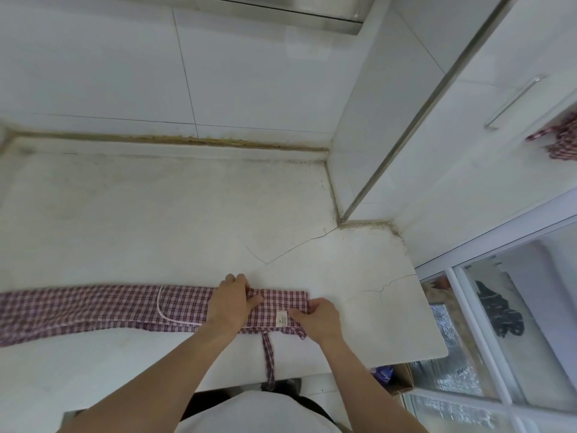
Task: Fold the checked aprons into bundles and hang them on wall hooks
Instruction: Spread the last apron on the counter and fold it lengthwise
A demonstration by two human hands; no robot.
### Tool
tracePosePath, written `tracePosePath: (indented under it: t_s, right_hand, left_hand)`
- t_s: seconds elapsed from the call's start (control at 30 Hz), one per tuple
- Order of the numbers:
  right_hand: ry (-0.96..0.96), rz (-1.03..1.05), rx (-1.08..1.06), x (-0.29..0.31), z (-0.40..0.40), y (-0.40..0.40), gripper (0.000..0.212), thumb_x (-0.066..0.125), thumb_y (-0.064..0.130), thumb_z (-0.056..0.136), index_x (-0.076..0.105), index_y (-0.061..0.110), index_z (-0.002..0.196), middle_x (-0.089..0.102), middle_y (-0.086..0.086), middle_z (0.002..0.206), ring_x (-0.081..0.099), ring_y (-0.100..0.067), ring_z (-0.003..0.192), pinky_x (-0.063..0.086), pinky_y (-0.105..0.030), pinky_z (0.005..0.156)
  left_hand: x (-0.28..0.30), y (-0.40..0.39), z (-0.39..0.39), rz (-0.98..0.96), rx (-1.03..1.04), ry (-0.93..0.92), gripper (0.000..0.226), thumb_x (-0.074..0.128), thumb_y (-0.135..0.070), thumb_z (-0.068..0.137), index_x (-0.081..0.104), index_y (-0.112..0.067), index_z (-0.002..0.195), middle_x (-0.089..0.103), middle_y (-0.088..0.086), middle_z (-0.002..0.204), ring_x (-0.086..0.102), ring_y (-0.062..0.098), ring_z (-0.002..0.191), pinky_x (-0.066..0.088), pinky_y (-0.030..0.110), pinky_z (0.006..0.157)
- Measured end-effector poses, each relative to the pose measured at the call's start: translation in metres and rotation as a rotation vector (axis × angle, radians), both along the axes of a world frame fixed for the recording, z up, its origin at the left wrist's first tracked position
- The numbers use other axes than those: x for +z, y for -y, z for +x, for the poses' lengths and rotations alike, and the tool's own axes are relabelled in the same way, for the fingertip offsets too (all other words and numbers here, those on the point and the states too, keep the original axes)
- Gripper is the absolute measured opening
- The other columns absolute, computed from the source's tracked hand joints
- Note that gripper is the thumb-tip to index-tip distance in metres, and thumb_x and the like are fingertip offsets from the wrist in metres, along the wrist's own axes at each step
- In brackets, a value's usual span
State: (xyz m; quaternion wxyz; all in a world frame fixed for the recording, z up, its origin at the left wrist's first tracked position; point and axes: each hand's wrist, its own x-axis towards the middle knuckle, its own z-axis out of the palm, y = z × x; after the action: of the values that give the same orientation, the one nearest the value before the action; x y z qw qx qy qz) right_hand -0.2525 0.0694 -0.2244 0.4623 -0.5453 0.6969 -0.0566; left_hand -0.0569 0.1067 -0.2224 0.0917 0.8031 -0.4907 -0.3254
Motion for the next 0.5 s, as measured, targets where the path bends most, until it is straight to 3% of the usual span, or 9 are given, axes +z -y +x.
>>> tracePosePath:
  t_s: [0.13, 0.3, 0.43, 0.5]
  right_hand:
    - [0.184, 0.113, -0.099, 0.008, 0.005, 0.004, 0.012, 0.079, 0.020, 0.081, 0.067, 0.019, 0.081, 0.073, -0.002, 0.087, 0.071, -0.016, 0.078, 0.060, -0.032, 0.072]
    - [0.455, 0.191, -0.334, 0.013, 0.006, 0.004, 0.020, 0.073, 0.016, 0.087, 0.065, 0.007, 0.102, 0.074, -0.014, 0.101, 0.073, -0.026, 0.089, 0.061, -0.041, 0.078]
    - [0.550, 0.231, -0.379, 0.020, 0.004, 0.009, 0.030, 0.072, 0.013, 0.088, 0.058, 0.005, 0.113, 0.072, -0.015, 0.105, 0.073, -0.028, 0.091, 0.062, -0.040, 0.071]
    - [0.524, 0.161, -0.380, 0.023, 0.001, 0.012, 0.034, 0.074, 0.013, 0.087, 0.057, 0.004, 0.116, 0.072, -0.014, 0.105, 0.072, -0.027, 0.091, 0.061, -0.044, 0.076]
  left_hand:
    - [-0.006, -0.007, 0.003, 0.037, 0.080, -0.115, 0.036, 0.059, -0.045, 0.095, 0.052, -0.012, 0.109, 0.060, 0.003, 0.103, 0.057, 0.019, 0.093, 0.049, 0.032, 0.079]
    - [0.005, -0.001, 0.015, 0.182, -0.035, -0.318, 0.027, 0.055, -0.037, 0.099, 0.050, -0.018, 0.118, 0.058, -0.003, 0.107, 0.055, 0.010, 0.091, 0.043, 0.021, 0.069]
    - [-0.003, -0.005, -0.003, 0.045, 0.055, -0.291, 0.026, 0.063, -0.027, 0.095, 0.052, -0.014, 0.114, 0.059, -0.003, 0.097, 0.057, 0.013, 0.089, 0.043, 0.020, 0.071]
    - [-0.005, -0.003, -0.017, -0.044, 0.156, -0.298, 0.030, 0.070, -0.023, 0.090, 0.051, -0.013, 0.110, 0.059, -0.001, 0.096, 0.057, 0.013, 0.086, 0.040, 0.017, 0.065]
